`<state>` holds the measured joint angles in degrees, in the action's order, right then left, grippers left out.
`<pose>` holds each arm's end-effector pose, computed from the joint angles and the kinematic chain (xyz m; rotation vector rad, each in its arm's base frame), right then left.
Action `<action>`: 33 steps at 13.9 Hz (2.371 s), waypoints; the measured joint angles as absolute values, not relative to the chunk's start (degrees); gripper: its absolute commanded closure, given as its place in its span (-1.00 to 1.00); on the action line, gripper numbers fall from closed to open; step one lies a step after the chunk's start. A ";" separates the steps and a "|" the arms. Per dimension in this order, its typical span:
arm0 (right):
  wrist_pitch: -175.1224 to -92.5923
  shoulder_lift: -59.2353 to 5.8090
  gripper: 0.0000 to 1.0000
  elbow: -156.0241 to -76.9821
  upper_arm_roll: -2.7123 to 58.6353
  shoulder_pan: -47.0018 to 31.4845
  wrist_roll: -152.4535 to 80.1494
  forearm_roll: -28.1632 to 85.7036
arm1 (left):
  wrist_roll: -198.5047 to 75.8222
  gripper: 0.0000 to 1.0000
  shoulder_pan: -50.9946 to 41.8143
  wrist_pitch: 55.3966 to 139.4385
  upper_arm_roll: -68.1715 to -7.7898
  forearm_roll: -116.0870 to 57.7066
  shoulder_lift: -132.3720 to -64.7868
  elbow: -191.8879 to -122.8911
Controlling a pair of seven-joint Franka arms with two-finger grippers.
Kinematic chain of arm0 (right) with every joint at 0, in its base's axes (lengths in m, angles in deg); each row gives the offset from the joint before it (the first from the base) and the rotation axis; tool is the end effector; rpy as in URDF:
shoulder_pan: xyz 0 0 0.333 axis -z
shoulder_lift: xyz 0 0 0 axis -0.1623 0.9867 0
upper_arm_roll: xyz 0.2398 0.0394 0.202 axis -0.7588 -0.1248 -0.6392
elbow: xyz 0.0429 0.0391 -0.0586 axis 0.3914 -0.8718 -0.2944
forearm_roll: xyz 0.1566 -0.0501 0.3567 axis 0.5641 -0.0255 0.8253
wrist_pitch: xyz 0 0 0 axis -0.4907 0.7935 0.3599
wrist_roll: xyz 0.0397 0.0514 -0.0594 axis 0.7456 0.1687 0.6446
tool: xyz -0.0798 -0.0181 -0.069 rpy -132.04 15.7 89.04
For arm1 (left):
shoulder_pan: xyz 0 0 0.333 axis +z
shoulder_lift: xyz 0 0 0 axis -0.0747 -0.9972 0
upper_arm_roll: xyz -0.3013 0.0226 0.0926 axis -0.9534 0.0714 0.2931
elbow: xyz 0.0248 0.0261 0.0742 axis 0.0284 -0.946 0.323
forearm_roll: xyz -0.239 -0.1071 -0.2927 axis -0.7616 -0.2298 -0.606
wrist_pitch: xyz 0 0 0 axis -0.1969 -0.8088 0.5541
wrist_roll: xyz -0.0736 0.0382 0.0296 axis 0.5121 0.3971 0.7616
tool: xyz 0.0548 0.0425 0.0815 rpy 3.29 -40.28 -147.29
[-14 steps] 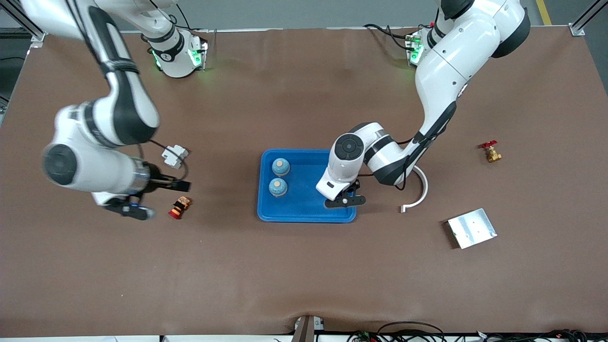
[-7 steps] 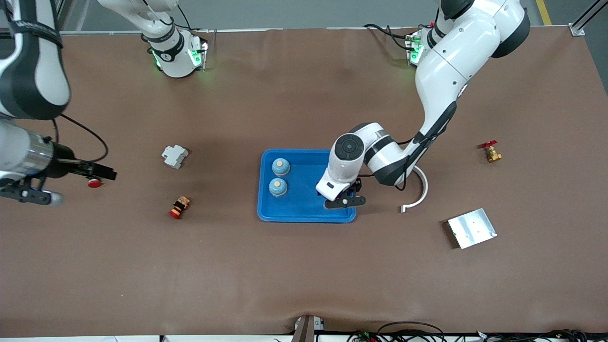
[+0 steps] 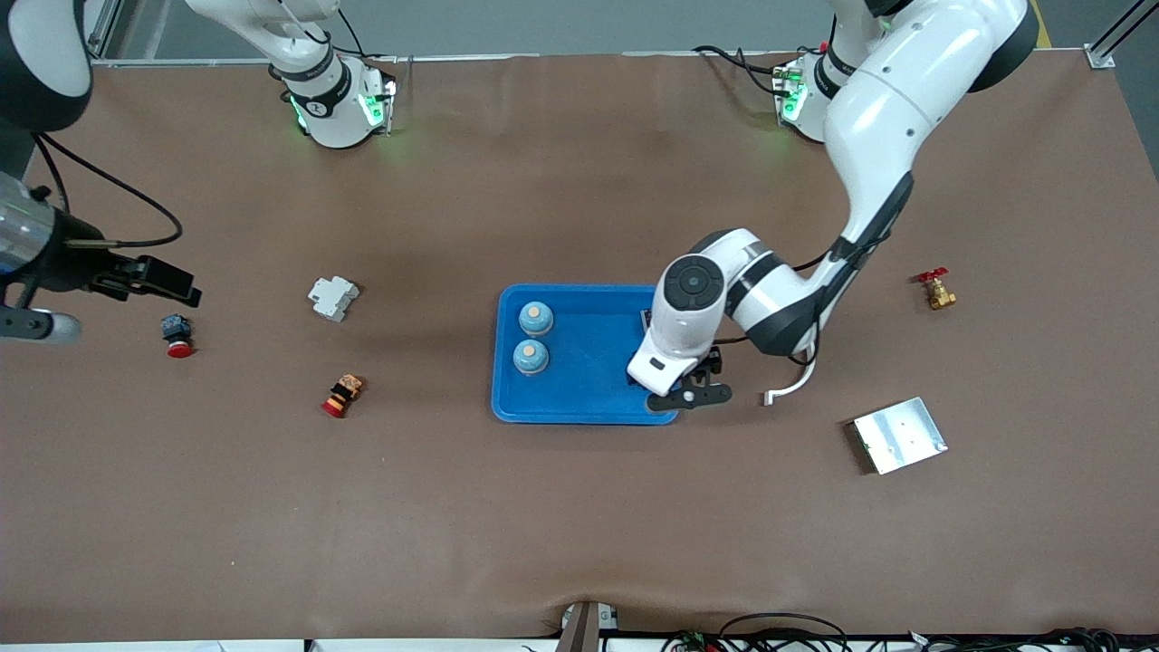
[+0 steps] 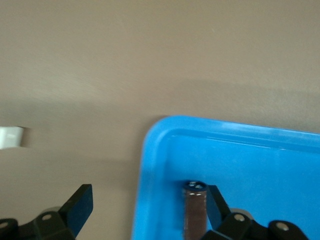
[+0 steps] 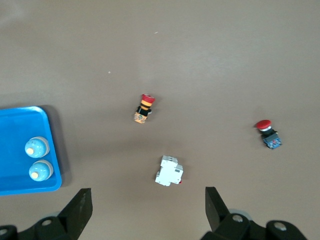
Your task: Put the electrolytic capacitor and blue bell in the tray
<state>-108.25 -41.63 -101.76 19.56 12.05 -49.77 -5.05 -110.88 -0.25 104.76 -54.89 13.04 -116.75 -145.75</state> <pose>0.5988 0.0060 0.5866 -3.0741 0.2266 0.0849 0.6000 -0.3749 0.2643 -3.1128 -0.1527 -0.1167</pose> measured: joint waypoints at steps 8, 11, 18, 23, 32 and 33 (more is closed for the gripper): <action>-106.73 -41.59 -1.00 -101.58 20.12 13.75 -49.53 -5.26 | -88.34 -1.00 27.09 92.41 -71.71 13.04 -113.04 -146.12; -106.76 -41.59 -1.00 -100.90 19.98 13.75 -49.51 -5.26 | -80.84 -1.00 31.83 92.27 -71.92 13.87 -112.77 -146.56; -104.35 -41.61 -1.00 -100.02 19.93 13.75 -49.50 -5.26 | -67.26 -1.00 40.23 92.47 -72.03 15.10 -111.97 -147.15; -103.73 -42.54 -1.00 -99.66 19.92 13.75 -49.50 -5.28 | -55.79 -1.00 31.30 92.41 -57.26 0.23 -101.72 -147.47; -103.00 -47.30 -1.00 -100.04 19.64 12.00 -49.27 -5.28 | -48.75 -1.00 6.48 86.49 -27.13 -19.51 -83.14 -149.55; -103.23 -47.96 -1.00 -100.05 19.85 12.34 -49.01 -5.28 | -49.82 -1.00 5.59 86.17 -26.92 -19.64 -82.37 -149.55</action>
